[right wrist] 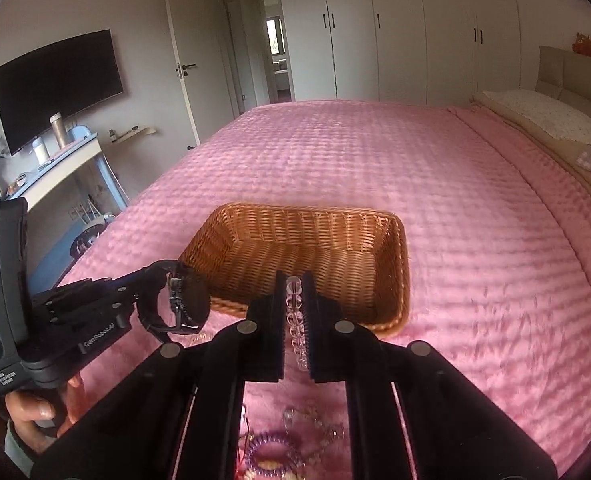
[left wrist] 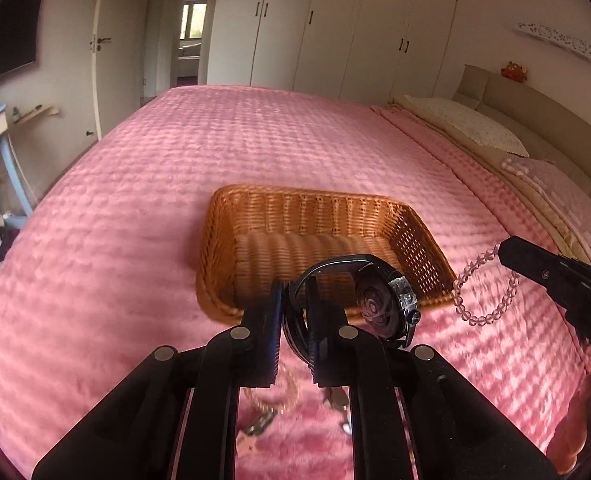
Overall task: Organize jewelry
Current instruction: 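Carry the watch and bracelet over the wicker basket and open both tools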
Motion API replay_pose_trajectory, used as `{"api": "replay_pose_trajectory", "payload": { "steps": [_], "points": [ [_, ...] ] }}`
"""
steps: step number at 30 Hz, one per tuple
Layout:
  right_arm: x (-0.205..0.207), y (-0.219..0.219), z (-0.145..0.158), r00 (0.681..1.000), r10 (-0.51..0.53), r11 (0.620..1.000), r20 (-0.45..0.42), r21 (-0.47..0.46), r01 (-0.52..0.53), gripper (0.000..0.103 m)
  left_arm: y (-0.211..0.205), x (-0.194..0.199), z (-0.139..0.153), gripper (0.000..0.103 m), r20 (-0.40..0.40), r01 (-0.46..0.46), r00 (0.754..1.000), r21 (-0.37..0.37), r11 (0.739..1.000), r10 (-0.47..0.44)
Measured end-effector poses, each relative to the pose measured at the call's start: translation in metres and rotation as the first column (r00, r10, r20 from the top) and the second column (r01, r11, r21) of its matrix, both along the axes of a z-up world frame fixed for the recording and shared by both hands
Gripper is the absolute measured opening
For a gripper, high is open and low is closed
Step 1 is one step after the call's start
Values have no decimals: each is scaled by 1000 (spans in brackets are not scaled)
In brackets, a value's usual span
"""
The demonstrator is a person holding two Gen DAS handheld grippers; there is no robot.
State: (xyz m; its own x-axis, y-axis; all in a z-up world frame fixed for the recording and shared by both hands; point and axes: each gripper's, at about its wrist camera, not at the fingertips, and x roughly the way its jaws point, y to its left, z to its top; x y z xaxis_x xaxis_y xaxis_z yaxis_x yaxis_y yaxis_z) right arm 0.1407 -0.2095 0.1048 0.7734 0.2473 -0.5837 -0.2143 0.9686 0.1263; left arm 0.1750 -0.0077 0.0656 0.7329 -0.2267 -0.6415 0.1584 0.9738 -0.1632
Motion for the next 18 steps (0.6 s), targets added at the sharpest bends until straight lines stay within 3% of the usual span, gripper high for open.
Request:
{"api": "replay_pose_trajectory", "payload": {
  "steps": [4, 10, 16, 18],
  "points": [
    [50, 11, -19, 999, 9, 1000, -51, 17, -8, 6, -6, 47, -16, 9, -42, 0, 999, -3, 1000, 0],
    [106, 12, -67, 986, 10, 998, -167, 57, 0, 6, -18, 90, -49, 10, -96, -4, 995, 60, 998, 9],
    [120, -6, -97, 976, -49, 998, -211, 38, 58, 6, -23, 99, -66, 14, -124, 3, 992, 77, 997, 6],
    [119, -11, -99, 976, -67, 997, -209, 34, 76, 7, -19, 98, -64, 19, -120, 3, 993, 54, 999, 3]
  ]
}}
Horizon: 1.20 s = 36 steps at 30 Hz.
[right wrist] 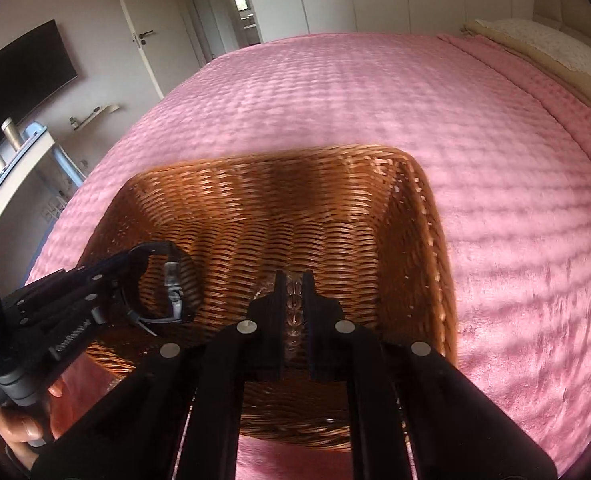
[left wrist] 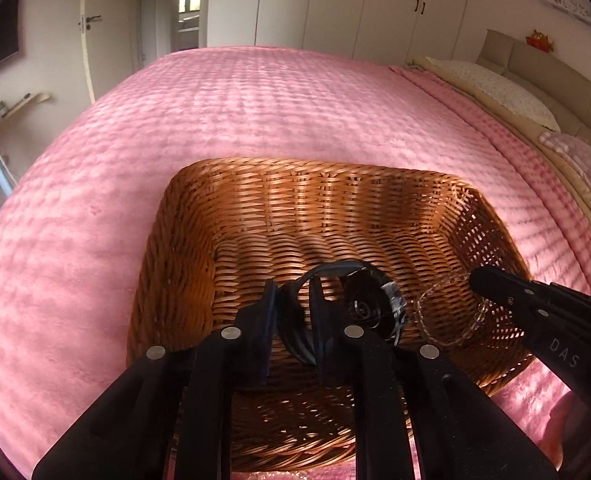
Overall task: Organize jewelry
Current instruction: 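Carry the watch and bracelet over the wicker basket and open both tools, then grasp the pink star keychain with the left tool while the right tool grasps the purple coil hair tie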
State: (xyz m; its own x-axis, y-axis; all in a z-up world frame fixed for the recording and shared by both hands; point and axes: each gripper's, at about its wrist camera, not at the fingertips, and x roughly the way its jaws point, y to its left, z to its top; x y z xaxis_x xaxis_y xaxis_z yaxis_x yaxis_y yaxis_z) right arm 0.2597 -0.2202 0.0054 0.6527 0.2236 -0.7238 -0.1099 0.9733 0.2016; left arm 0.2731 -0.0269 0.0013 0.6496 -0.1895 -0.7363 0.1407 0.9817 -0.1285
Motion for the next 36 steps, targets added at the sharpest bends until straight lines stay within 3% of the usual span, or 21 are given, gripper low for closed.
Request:
{"api": "replay_pose_trajectory", "payload": {
  "steps": [2, 3, 7, 13, 15, 17, 22, 27, 31, 36],
  "points": [
    [-2, -3, 2, 1000, -1, 1000, 2, -8, 1, 7, 5, -7, 6, 44, 11, 8, 1000, -19, 1000, -8],
    [-5, -4, 5, 1000, 0, 1000, 14, -10, 0, 8, 7, -12, 11, 47, 27, 9, 1000, -20, 1000, -9],
    [-36, -8, 29, 995, 4, 1000, 96, -15, -3, 25, 25, -50, 36, 47, 82, 63, 995, -88, 994, -56],
    [-112, -7, 77, 973, 36, 999, 228, -2, -36, 35, 61, -125, 79, 48, 188, 92, 980, -137, 986, -65],
    [-137, -6, 85, 964, 36, 999, 264, -5, -36, 45, 70, -146, 85, 48, 206, 96, 976, -144, 985, -65],
    [-162, -5, 85, 957, 45, 999, 285, 2, -48, 46, 78, -164, 83, 48, 213, 100, 975, -155, 983, -65],
    [-197, -5, 56, 968, 36, 999, 248, -1, -37, 46, 89, -187, 55, 48, 185, 110, 979, -153, 982, -81],
    [-203, -10, 6, 992, 24, 999, 128, 24, -27, 45, 94, -195, 16, 48, 104, 127, 988, -147, 981, -113],
    [-206, -10, -20, 997, 31, 998, 69, 46, -34, 37, 92, -194, -11, 48, 46, 145, 989, -122, 982, -140],
    [-202, 9, -39, 998, 54, 998, 15, -15, -54, 34, 91, -187, -28, 48, 3, 167, 986, -90, 982, -168]
  ]
}}
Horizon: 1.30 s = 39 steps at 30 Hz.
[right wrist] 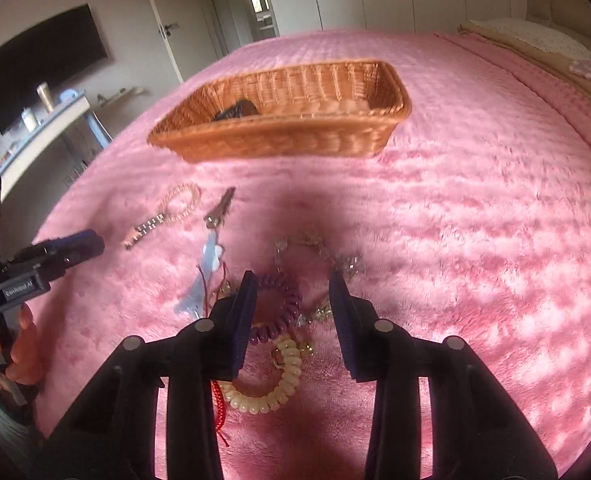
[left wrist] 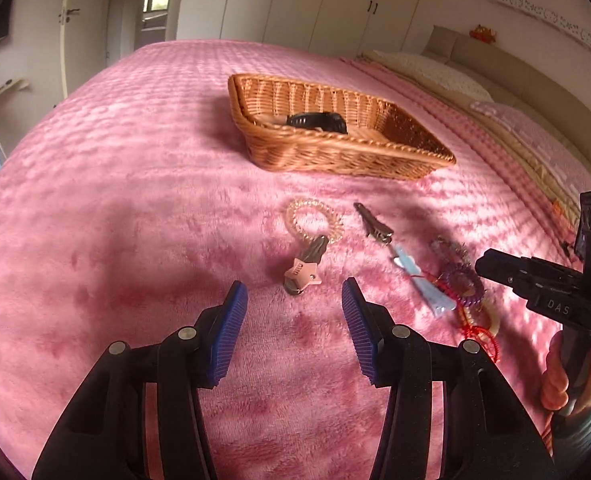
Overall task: Organize jewelry
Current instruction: 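Grasp the pink star keychain with the left tool while the right tool grasps the purple coil hair tie, then carry the keychain and hair tie into the basket and open both tools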
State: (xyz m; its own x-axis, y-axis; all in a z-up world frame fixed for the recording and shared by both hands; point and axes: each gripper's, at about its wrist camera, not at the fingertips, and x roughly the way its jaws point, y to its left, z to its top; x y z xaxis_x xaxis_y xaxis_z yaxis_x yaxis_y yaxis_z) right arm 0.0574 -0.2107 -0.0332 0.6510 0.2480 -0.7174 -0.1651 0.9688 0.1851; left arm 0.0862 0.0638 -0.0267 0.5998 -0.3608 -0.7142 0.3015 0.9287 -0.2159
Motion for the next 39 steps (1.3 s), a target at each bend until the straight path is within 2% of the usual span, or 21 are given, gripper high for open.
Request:
{"api": "replay_pose_trajectory", "payload": {
  "steps": [3, 6, 10, 12, 13, 14, 18, 22, 27, 31, 35, 39],
  "points": [
    [3, 6, -8, 1000, -5, 999, -22, -35, 4, 34, -5, 9, -4, 48, -25, 26, 999, 20, 999, -26],
    [7, 6, -14, 999, -1, 1000, -39, -31, 0, 31, -17, 17, -7, 48, -33, 61, 998, 62, 996, -59],
    [9, 5, -17, 999, 1, 999, -52, -32, -3, 29, -28, 30, -14, 47, -61, 59, 997, 99, 993, -53],
    [10, 7, -18, 998, 5, 999, -56, -37, -7, 24, -32, 32, -16, 37, -61, 53, 997, 121, 991, -46],
    [9, 8, -18, 998, 13, 999, -53, -39, -15, 17, -34, 32, -17, 26, -60, 49, 997, 136, 989, -41],
    [8, 10, -17, 999, 19, 999, -51, -41, -21, 16, -35, 32, -17, 22, -54, 46, 998, 150, 988, -38],
    [6, 15, -15, 999, 20, 997, -35, -73, -22, 11, -37, 24, -12, 21, -12, 39, 999, 159, 987, -38],
    [2, 10, -10, 1000, 6, 998, -15, -57, -7, 11, -34, 11, -1, 21, 31, 34, 999, 120, 992, -38],
    [-10, 3, 18, 999, -4, 1000, 38, -19, 4, 10, -33, -7, 29, 21, 91, 32, 995, 63, 997, -38],
    [-6, 1, 66, 991, -6, 1000, 135, -23, 9, 10, -36, -5, 74, 21, 173, 34, 984, 10, 999, -35],
    [29, 0, 109, 978, -9, 1000, 207, -23, 14, 10, -51, 27, 114, 21, 237, 41, 971, -21, 999, -35],
    [81, 0, 127, 974, -35, 999, 226, -21, 40, 10, -75, 78, 120, 21, 231, 48, 972, -28, 998, -40]
  ]
}}
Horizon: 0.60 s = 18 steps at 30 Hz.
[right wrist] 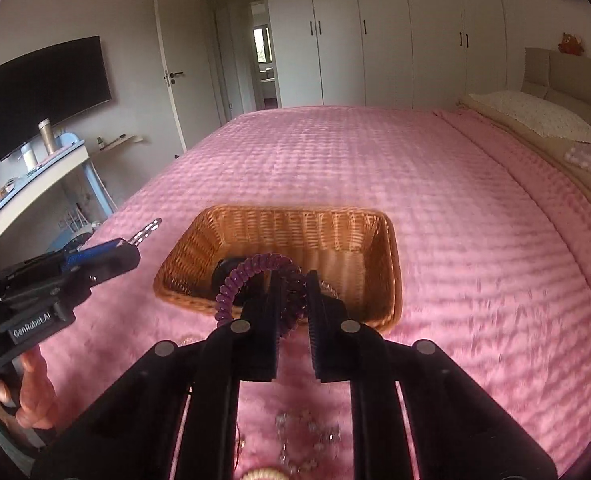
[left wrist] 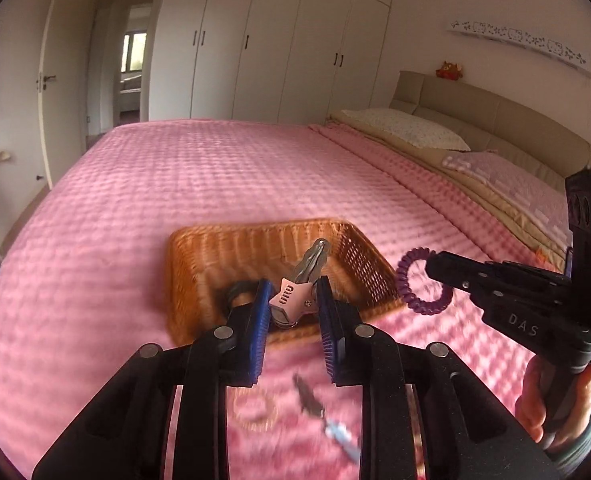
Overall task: Organize jewelry
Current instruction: 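Carry the keychain and hair tie into the basket and open both tools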
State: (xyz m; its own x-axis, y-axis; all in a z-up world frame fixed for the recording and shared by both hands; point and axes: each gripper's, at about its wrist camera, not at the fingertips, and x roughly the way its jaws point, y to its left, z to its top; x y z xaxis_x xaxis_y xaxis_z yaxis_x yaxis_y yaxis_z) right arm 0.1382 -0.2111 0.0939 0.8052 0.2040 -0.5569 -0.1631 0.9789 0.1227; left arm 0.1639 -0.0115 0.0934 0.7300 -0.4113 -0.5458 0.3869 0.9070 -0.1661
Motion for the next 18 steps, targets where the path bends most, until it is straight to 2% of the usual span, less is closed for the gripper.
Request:
{"api": "replay_pose_trajectory", "payload": {
  "steps": [5, 10, 14, 18],
  "points": [
    [70, -4, -9, 998, -39, 999, -51, 15, 39, 10, -22, 66, -21, 21, -56, -11, 998, 4, 1000, 11],
    [131, -14, -41, 985, -65, 997, -159, 38, 72, 10, -37, 112, -54, 21, -129, -17, 991, 34, 999, 21],
    [156, -13, -70, 969, -64, 997, -238, 20, 71, 10, -53, 133, -79, 22, -179, -12, 984, 92, 996, 29],
    [163, -12, -87, 960, -62, 998, -273, -5, 63, 10, -58, 139, -91, 22, -204, -8, 979, 114, 993, 32]
  ]
}}
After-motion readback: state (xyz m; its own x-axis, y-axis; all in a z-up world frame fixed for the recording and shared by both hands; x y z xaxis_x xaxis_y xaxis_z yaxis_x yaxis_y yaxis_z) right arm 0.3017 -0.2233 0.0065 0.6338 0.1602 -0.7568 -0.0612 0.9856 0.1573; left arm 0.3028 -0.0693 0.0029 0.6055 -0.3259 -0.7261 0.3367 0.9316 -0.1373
